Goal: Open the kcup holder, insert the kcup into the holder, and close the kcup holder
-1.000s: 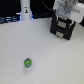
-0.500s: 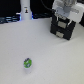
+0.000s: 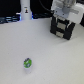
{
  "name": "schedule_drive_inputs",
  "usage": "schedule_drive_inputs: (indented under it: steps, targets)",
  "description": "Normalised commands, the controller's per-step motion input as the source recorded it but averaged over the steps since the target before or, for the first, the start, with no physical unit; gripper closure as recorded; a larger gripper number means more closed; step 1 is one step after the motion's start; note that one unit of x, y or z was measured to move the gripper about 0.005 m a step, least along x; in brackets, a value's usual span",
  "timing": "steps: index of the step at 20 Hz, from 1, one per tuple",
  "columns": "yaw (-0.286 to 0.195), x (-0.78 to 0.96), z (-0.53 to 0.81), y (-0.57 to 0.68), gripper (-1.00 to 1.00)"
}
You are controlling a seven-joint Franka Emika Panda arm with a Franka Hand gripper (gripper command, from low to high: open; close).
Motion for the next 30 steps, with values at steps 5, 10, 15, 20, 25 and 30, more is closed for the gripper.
schedule_drive_inputs:
  steps: [5, 10, 15, 20, 25, 30]
  targets:
    - [-0.065, 0.91, 0.11, -0.39, 1.0]
    - [-0.072, 0.9, 0.17, -0.45, 1.0]
    - [-0.064, 0.86, 0.15, -0.51, 1.0]
    - [-0.067, 0.86, 0.12, -0.42, 1.0]
    - [-0.07, 0.87, 0.1, -0.45, 1.0]
    - [-0.033, 0.82, 0.12, -0.45, 1.0]
